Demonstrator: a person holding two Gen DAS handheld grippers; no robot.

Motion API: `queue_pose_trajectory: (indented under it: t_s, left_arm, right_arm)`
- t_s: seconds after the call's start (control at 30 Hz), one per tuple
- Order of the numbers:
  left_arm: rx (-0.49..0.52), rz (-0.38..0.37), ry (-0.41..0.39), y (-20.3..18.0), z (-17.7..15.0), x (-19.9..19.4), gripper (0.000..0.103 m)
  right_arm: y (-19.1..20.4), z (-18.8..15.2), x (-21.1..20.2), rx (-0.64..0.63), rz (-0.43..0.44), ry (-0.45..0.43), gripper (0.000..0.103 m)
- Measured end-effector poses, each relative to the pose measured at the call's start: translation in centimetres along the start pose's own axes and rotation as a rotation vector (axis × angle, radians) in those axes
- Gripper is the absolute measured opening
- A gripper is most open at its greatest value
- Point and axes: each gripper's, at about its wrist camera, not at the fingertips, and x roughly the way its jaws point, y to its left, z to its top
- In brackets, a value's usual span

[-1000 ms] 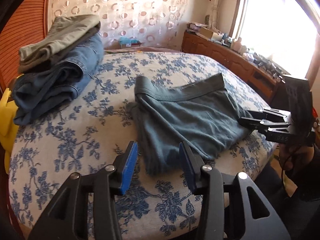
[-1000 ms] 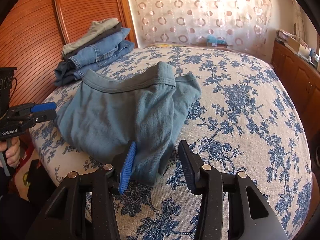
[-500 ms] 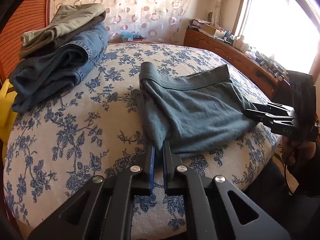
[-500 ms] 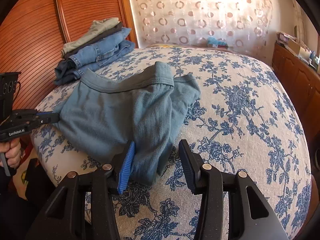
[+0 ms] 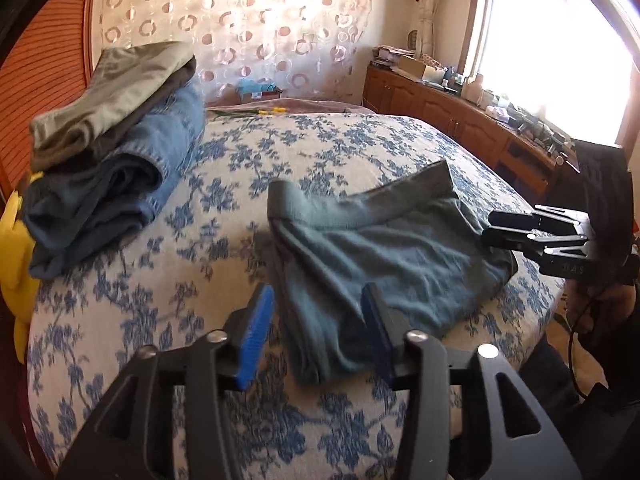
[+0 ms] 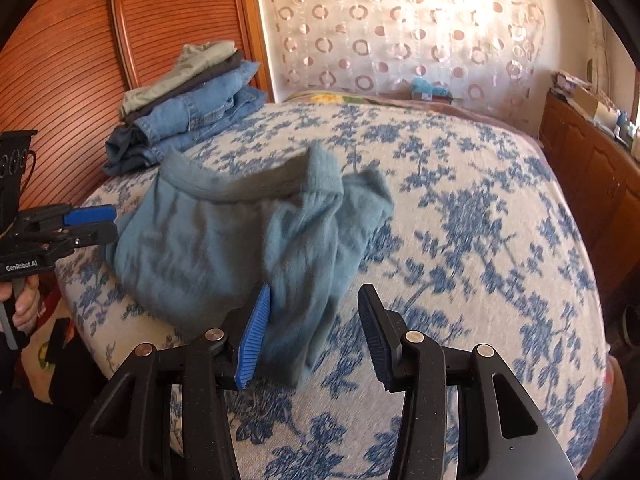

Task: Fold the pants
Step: 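Close both grippers on the folded shorts edge and lift the bundle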

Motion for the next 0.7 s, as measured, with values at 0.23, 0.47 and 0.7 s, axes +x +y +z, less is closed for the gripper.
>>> queue_pose_trajectory:
  t_s: [0.23,0.47,0.7]
  left_arm:
    - [0.003,0.022,0.048,0.7,1.9,3.2,0.067]
    - [-0.027,0.058,0.089,1.9,3.0,5.4,0.067]
    - [-0.030,0.055,0.120,2.2,3.2,6.6,0.067]
  right_arm:
    - [-0.6,2.7,1.1,-0.022,0.007,-0.009,0.061]
    - [-1.6,4.3,3.3,-0.033,0.014,0.034,0.069]
    - [-2.9,5.2,5.3,-0.016,0.052,0.086,0.069]
